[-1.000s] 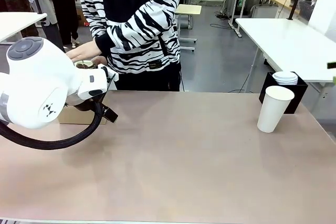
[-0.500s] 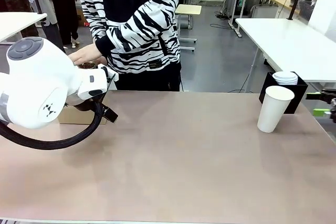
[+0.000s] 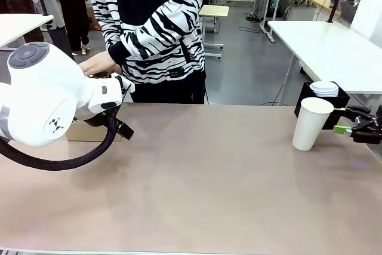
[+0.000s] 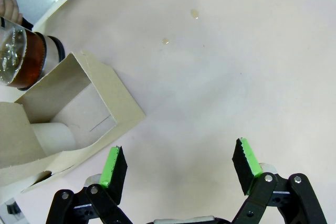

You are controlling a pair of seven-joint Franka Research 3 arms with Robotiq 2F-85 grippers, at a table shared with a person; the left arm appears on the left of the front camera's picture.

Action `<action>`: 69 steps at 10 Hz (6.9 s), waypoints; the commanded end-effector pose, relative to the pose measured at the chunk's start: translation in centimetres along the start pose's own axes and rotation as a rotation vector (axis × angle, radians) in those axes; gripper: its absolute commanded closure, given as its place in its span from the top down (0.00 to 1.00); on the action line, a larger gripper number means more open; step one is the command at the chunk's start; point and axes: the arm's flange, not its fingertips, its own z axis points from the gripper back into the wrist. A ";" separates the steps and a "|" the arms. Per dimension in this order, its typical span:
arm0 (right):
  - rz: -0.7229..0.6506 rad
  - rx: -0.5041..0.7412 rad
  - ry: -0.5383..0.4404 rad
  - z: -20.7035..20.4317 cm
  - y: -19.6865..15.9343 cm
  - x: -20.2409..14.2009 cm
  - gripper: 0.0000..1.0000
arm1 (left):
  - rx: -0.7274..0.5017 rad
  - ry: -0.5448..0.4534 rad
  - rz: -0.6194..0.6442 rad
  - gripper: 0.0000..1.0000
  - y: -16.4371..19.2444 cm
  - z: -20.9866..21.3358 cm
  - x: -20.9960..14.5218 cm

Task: Pour a drink into a cup and package it in a carrier.
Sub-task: Pick up the 600 ml Paper Cup and place it in the middle top area of the table, then when a person places the Paper Cup Lid on the 600 ml Paper Cup , lift the 600 ml Paper Cup.

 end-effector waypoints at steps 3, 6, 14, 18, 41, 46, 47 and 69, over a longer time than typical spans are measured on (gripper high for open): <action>-0.002 -0.043 -0.031 1.3 -0.3 -0.5 1.00 | -0.001 -0.001 0.000 1.00 0.0 0.0 0.0; 0.005 -0.062 -0.121 1.7 -0.7 -2.4 1.00 | -0.001 -0.001 0.000 1.00 0.0 0.0 0.0; -0.012 -0.067 -0.133 -1.5 -1.2 -4.4 1.00 | -0.001 -0.001 0.000 1.00 0.0 0.0 0.0; -0.013 -0.089 -0.106 -3.3 -0.7 -4.7 1.00 | -0.001 -0.001 0.000 1.00 0.0 0.0 0.0; -0.058 -0.249 -0.150 -15.7 -0.3 2.2 0.80 | -0.001 -0.001 0.000 1.00 0.0 0.0 0.0; -0.054 -0.322 -0.118 -29.2 -3.4 4.5 0.80 | -0.001 -0.001 0.000 1.00 0.0 0.0 0.0; -0.063 -0.323 -0.127 -31.1 -4.8 3.9 0.80 | -0.001 -0.001 0.000 1.00 0.0 0.0 0.0; -0.074 -0.321 -0.139 -34.6 -8.6 -0.5 0.80 | -0.001 -0.001 0.000 1.00 0.0 0.0 0.0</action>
